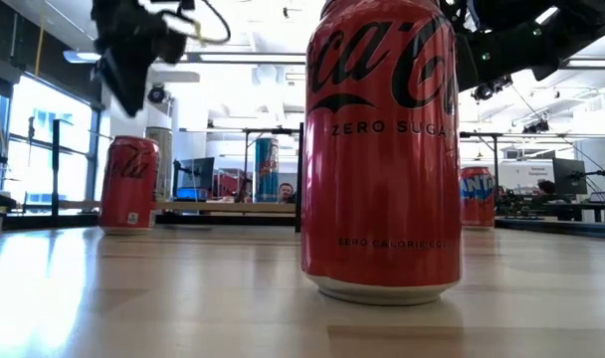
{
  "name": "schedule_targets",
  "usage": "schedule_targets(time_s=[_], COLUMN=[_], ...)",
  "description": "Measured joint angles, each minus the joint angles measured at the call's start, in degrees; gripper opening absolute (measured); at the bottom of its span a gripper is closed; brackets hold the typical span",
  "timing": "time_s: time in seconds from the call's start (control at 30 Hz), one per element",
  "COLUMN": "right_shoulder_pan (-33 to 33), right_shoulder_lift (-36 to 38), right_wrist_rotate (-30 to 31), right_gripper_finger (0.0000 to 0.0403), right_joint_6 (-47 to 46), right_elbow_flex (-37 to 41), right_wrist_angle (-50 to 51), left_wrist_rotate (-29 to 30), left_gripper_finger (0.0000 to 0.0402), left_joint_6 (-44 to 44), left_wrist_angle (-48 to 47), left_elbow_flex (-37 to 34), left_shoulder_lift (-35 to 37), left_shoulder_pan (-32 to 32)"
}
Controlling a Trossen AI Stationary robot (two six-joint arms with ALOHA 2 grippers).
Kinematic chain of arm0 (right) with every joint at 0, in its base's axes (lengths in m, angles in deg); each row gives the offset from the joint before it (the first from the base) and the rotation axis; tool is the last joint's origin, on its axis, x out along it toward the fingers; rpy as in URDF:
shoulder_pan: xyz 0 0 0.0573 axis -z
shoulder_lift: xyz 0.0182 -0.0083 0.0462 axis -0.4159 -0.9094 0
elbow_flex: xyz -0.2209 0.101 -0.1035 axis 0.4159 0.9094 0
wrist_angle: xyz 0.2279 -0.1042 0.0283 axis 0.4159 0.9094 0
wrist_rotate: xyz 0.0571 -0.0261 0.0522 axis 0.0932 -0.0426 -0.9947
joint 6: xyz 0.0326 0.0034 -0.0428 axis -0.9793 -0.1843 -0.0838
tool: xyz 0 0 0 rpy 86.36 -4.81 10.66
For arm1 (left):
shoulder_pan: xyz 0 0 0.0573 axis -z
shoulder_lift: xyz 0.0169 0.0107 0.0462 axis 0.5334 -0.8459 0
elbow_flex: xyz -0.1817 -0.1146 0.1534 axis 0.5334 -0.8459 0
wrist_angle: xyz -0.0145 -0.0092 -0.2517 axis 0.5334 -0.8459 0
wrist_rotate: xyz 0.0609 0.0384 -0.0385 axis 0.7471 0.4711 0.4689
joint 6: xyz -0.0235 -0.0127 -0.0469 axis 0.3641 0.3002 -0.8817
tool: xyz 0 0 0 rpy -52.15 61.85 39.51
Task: Place canned beverage on shelf
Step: Put the top red soda can on the shelf
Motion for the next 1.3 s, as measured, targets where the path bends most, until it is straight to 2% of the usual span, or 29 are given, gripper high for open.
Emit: schedule_targets(time_s=[0.17,0.3,0.43,0.63,0.77,0.9,1.03,1.17,1.3], right_shoulder_pan=[0.0,0.0,0.0,0.0,0.0,0.0,0.0,0.0,0.0], right_shoulder_lift=[0.0,0.0,0.0,0.0,0.0,0.0,0.0,0.0,0.0], right_wrist_rotate=[0.0,0.0,0.0,-1.3,-3.0,-3.0,-3.0,-3.0,-3.0], right_gripper_finger=[0.0000,0.0000,0.0000,0.0000,0.0000,0.0000,0.0000,0.0000,0.0000], right_joint_6=[0.0,0.0,0.0,0.0,0.0,0.0,0.0,0.0,0.0], right_elbow_flex=[0.0,0.0,0.0,0.0,0.0,0.0,0.0,0.0,0.0], right_wrist_angle=[0.1,0.3,0.3,0.8,1.2,1.5,1.6,2.1,2.5], left_wrist_rotate=[-0.1,-1.9,-2.5,-2.9,-2.8,-2.4,-1.9,1.5,1.1], left_gripper_finger=[0.0074,0.0063,0.0103,0.0222,0.0277,0.0293,0.0292,0.0292,0.0292], left_joint_6=[3.1,4.6,3.3,1.6,3.5,5.8,6.8,8.6,8.9], left_wrist_angle=[-0.1,-1.3,-1.6,-2.0,-3.1,-3.9,-4.2,-5.2,-5.1], left_elbow_flex=[3.1,3.3,3.3,3.3,3.3,3.3,3.2,3.2,3.2], left_shoulder_lift=[1.2,1.3,-0.5,-4.0,-6.6,-8.7,-10.5,-12.2,-13.4], left_shoulder_pan=[-1.5,-1.1,0.5,2.0,1.9,1.5,0.3,-0.4,-1.0])
